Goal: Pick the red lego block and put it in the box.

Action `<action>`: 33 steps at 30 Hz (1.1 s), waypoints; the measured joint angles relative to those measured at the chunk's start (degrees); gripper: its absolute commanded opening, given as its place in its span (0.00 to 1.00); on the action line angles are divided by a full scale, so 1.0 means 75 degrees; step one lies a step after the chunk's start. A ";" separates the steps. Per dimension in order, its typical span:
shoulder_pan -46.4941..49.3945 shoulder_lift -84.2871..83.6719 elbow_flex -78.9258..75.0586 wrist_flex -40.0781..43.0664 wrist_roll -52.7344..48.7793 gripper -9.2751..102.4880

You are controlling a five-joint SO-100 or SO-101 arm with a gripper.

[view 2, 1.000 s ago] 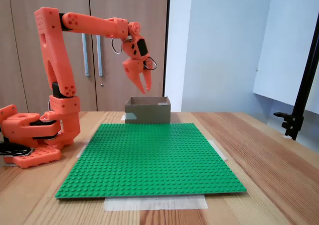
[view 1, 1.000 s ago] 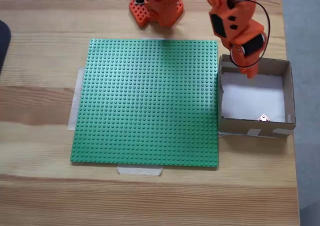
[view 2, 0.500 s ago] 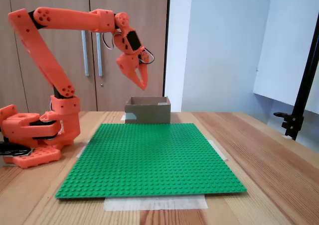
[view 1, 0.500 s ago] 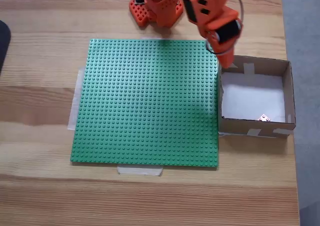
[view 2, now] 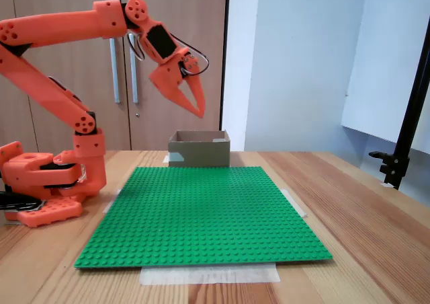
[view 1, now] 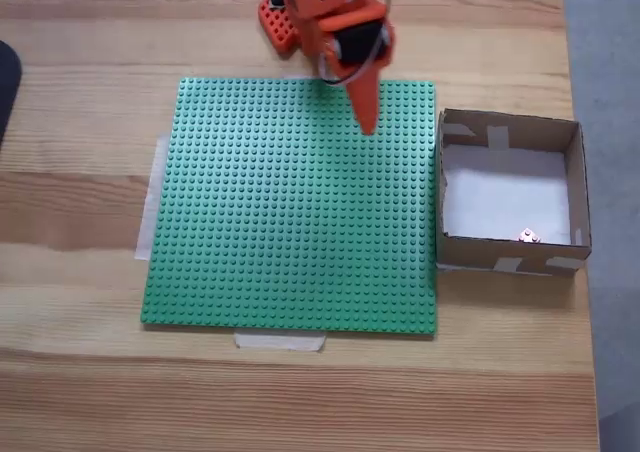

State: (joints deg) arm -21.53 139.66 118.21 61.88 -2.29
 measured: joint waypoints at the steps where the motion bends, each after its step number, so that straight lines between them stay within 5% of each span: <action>1: 0.0105 0.0117 0.0105 -0.0059 -0.0012 0.08; 33: 0.2297 0.2742 0.4477 -0.2074 -0.0047 0.08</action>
State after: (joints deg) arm -4.31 160.22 151.79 46.32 -2.64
